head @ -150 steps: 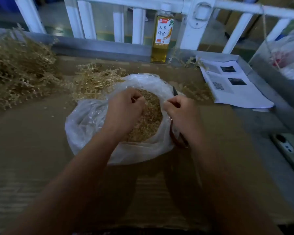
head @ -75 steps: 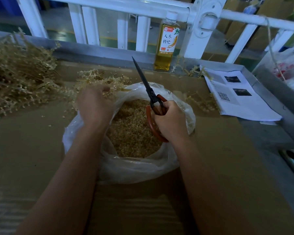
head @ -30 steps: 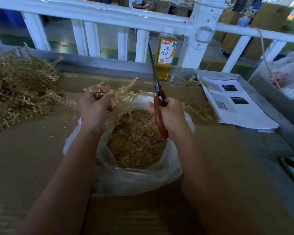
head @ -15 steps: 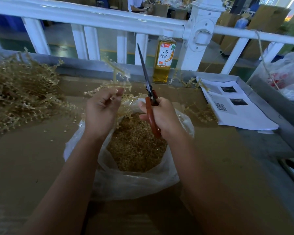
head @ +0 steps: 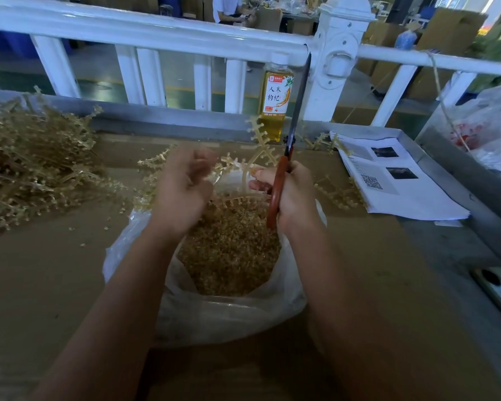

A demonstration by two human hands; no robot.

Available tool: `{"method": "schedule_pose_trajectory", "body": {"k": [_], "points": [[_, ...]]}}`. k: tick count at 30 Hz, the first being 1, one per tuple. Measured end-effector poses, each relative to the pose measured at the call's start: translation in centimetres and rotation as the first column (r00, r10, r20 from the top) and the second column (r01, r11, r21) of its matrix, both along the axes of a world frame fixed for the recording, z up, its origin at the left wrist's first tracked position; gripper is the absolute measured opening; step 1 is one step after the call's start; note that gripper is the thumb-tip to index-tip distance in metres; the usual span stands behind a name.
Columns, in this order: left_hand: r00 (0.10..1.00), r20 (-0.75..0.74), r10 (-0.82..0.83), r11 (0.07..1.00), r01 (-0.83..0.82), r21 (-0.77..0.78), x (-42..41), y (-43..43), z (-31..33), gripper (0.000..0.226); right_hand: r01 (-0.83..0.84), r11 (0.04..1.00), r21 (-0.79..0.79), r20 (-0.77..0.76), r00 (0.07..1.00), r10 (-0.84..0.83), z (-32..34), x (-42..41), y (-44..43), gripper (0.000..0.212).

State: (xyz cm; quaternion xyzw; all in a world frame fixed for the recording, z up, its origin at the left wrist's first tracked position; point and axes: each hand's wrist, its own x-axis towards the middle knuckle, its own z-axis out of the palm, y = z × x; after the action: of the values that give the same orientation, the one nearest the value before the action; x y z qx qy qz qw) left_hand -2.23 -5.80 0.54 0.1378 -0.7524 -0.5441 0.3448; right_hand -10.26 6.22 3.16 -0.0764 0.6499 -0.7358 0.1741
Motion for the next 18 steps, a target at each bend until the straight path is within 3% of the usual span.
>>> {"method": "schedule_pose_trajectory", "body": {"k": [2,5,7,11,14,16,18], "points": [[0.948,0.141,0.286,0.931,-0.240,-0.276,-0.3,-1.5,-0.2,0.026,0.015,1.000,-0.004,0.011,1.000,-0.015,0.0,-0.1,0.3,0.014],[0.814,0.519,0.262,0.938,-0.089,-0.334,-0.5,-2.3,-0.5,0.052,0.055,0.997,-0.054,0.048,0.997,-0.053,0.1,0.1,0.5,0.016],[0.727,0.633,0.265,0.915,0.019,-0.404,-0.7,-2.1,-0.8,0.062,0.071,0.995,-0.077,0.074,0.995,-0.065,0.2,0.2,0.5,0.017],[0.680,0.693,0.242,0.919,0.069,-0.389,-1.2,-2.0,-1.1,0.047,0.083,0.994,-0.064,0.091,0.993,-0.077,0.3,0.3,0.7,0.016],[0.773,0.527,0.353,0.884,-0.092,-0.458,-0.9,-2.0,-0.6,0.011,0.102,0.994,-0.038,0.084,0.992,-0.098,0.2,0.4,0.9,0.015],[0.794,0.467,0.390,0.865,-0.141,-0.481,-0.7,-2.3,-0.4,0.011,0.115,0.993,-0.037,0.097,0.989,-0.111,0.2,0.3,0.8,0.016],[0.771,0.541,0.337,0.873,-0.041,-0.485,-0.7,-2.5,-0.4,0.022,0.117,0.993,-0.025,0.105,0.988,-0.113,0.2,0.3,0.7,0.016]]}}
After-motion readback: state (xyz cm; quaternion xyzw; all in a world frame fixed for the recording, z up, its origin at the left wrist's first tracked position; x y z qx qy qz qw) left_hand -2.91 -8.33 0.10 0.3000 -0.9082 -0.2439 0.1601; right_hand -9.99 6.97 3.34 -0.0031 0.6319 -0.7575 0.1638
